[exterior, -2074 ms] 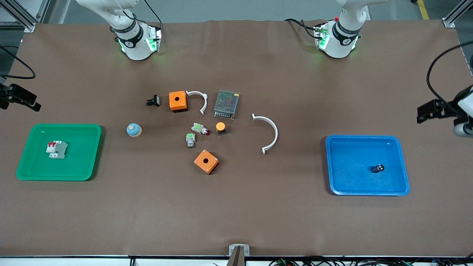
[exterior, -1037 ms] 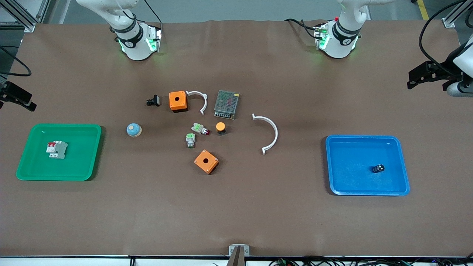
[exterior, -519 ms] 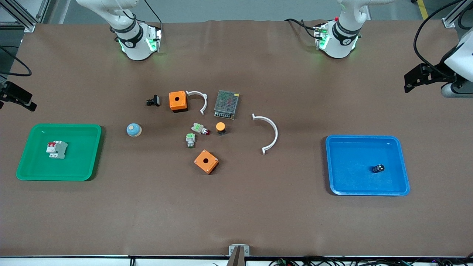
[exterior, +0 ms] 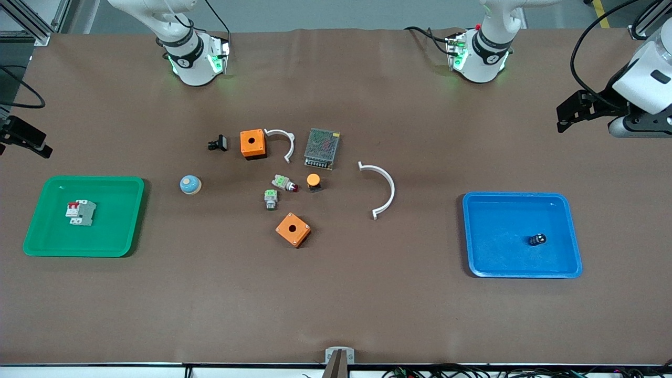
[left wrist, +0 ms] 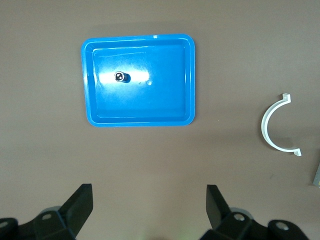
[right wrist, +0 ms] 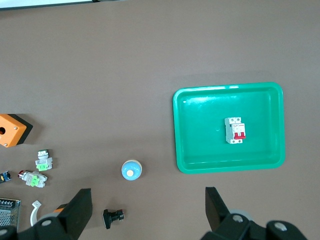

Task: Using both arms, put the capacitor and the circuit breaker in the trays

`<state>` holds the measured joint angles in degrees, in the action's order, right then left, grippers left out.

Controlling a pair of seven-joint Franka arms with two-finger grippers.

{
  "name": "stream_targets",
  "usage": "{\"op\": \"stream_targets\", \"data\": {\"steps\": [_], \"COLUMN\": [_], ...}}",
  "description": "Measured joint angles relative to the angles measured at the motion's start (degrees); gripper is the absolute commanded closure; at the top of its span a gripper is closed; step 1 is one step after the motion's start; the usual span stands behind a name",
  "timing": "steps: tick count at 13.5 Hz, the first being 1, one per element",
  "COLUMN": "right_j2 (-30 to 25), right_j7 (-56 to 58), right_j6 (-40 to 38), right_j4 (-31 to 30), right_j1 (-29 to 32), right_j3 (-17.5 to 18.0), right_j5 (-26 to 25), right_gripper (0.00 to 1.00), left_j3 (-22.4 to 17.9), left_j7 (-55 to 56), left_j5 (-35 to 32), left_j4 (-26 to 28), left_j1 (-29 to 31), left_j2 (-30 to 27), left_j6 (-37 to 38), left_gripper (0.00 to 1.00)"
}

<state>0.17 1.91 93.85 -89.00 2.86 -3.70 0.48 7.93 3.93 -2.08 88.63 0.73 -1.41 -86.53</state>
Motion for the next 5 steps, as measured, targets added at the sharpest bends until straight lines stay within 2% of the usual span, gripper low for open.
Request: {"op": "stream_targets", "data": {"steps": [5], "right_j2": [0.0], "right_j7": [0.0], "right_j6": [0.0], "right_j4": [0.0], "right_j1": [0.0], "right_j3": [0.0], "right_j5": [0.0], "right_gripper": [0.0], "left_j3": [0.0], "left_j7": [0.0], "left_j5": [0.0], "left_j4": [0.0], "left_j1": [0.0], "left_j2": [0.1], "left_j6": [-0.3], "left_gripper": [0.0]}}
